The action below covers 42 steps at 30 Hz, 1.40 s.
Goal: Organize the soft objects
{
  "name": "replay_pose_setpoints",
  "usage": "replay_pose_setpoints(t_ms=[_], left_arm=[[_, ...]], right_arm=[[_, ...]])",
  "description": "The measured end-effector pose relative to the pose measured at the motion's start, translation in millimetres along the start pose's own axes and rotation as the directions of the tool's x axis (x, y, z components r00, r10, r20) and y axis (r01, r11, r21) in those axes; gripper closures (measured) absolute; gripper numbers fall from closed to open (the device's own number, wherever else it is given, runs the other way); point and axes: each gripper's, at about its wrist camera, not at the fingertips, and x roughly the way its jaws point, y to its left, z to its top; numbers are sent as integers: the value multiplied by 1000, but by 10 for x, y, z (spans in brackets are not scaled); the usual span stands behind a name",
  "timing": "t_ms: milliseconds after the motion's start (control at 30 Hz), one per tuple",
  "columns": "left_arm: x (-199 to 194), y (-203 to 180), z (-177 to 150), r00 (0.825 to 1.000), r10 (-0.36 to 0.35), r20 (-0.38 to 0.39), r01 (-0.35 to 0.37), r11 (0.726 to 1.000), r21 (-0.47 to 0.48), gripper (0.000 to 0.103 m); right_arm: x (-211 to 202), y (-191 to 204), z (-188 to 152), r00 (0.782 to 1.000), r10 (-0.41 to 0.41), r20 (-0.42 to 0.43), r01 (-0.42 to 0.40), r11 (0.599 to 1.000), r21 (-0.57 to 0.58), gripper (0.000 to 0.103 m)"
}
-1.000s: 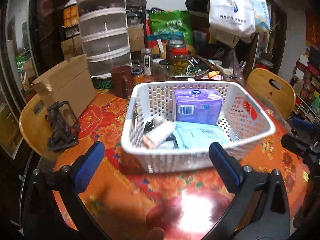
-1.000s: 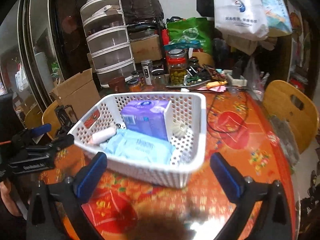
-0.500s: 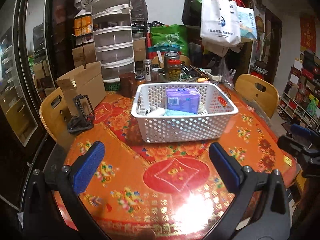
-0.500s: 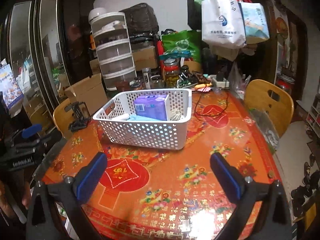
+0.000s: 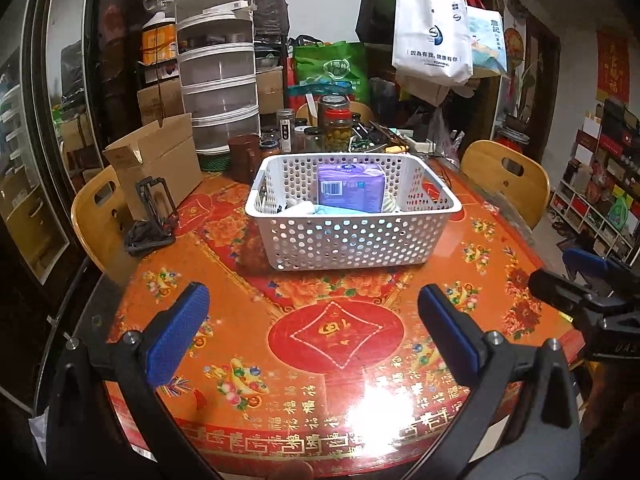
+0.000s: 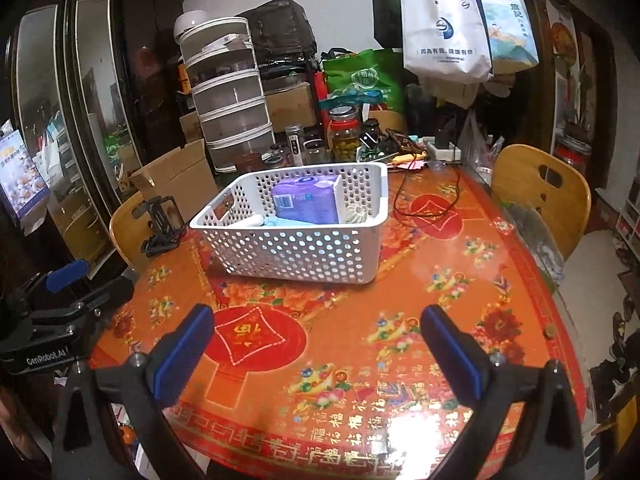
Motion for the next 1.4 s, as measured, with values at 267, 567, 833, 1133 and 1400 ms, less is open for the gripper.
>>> replay_pose_setpoints(t_ms=[267,567,833,1133,1400], left_arm=[[-4,33,1,1000,-1,-2,1,1000,-9,0],[-5,33,0,1000,-3,-4,3,1000,-10,0],[23,7,-10,1000,-8,-7,8,1000,-7,0],[49,-2,-28,1000,-15,-10,15,1000,-5,0],[51,-6,-34,1000,-18,-9,18,1000,-3,0]], right_arm=[[-14,47,-6,1000,2,-2,-2,1000,-6,1],[-35,95,-14,1000,7,-3,-7,1000,-15,1],[-36,95,-15,1000,6,-2,-6,1000,-17,1],[-48,101,-12,1000,8,-2,-8,1000,-17,1],[-50,107,-12,1000,8,-2,-8,1000,-20,1]])
